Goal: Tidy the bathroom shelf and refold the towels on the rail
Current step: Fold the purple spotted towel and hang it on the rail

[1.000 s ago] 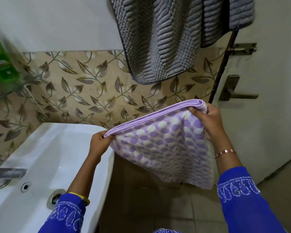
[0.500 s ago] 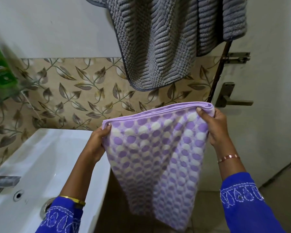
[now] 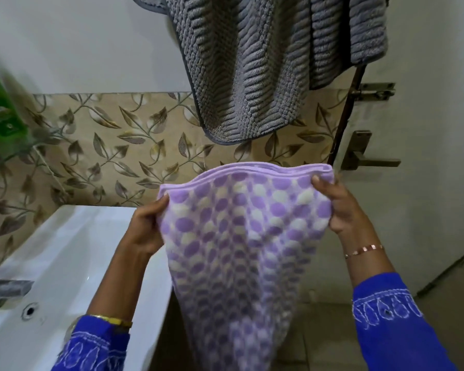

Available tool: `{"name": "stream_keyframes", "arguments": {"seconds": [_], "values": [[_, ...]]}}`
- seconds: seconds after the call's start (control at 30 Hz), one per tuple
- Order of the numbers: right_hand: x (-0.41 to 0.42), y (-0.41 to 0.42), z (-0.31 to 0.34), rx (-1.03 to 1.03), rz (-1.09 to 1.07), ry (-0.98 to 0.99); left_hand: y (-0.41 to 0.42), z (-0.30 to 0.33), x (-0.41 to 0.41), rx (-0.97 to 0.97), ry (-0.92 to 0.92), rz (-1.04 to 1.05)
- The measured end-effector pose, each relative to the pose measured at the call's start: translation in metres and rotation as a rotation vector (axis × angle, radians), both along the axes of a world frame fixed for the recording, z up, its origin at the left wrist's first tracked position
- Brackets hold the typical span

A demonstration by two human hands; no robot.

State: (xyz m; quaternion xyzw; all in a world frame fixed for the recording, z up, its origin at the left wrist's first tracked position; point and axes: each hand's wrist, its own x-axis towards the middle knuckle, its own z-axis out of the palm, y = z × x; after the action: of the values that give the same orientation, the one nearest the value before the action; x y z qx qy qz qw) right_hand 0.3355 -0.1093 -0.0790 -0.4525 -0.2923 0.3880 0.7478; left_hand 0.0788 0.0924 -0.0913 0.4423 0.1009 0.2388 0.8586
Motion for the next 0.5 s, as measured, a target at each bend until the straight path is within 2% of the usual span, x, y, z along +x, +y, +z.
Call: {"name": "stream_keyframes", "arguments": {"seconds": [0.03, 0.07, 0.1, 0.17, 0.2, 0.27, 0.37, 0.43, 0.5], "values": [[-0.001, -0.003, 0.003, 0.020, 0.067, 0.052, -0.004, 0.004, -0.003, -0.024, -0.084, -0.120], [0.000, -0.003, 0.005, 0.003, 0.068, 0.108, -0.004, 0.004, -0.003, -0.002, -0.043, -0.095], [0.003, 0.001, 0.006, -0.054, 0.012, 0.138, 0.001, 0.000, -0.001, 0.042, 0.107, 0.000], [0.011, 0.014, 0.004, -0.171, -0.245, 0.156, 0.002, 0.001, 0.012, 0.327, 0.519, 0.482], [0.011, 0.022, 0.003, -0.198, -0.395, 0.159, 0.001, 0.000, 0.019, 0.394, 0.592, 0.672], [0.003, 0.036, -0.003, -0.204, -0.603, 0.124, -0.006, -0.002, 0.031, 0.433, 0.553, 0.828], [-0.026, 0.046, -0.012, -0.253, -0.736, -0.131, -0.034, -0.008, 0.044, 0.461, 0.513, 0.843], [-0.048, 0.049, -0.010, -0.250, -0.710, -0.291, -0.058, -0.007, 0.052, 0.459, 0.452, 0.781], [-0.073, 0.049, -0.002, -0.245, -0.589, -0.436, -0.074, -0.004, 0.059, 0.456, 0.392, 0.699]]}}
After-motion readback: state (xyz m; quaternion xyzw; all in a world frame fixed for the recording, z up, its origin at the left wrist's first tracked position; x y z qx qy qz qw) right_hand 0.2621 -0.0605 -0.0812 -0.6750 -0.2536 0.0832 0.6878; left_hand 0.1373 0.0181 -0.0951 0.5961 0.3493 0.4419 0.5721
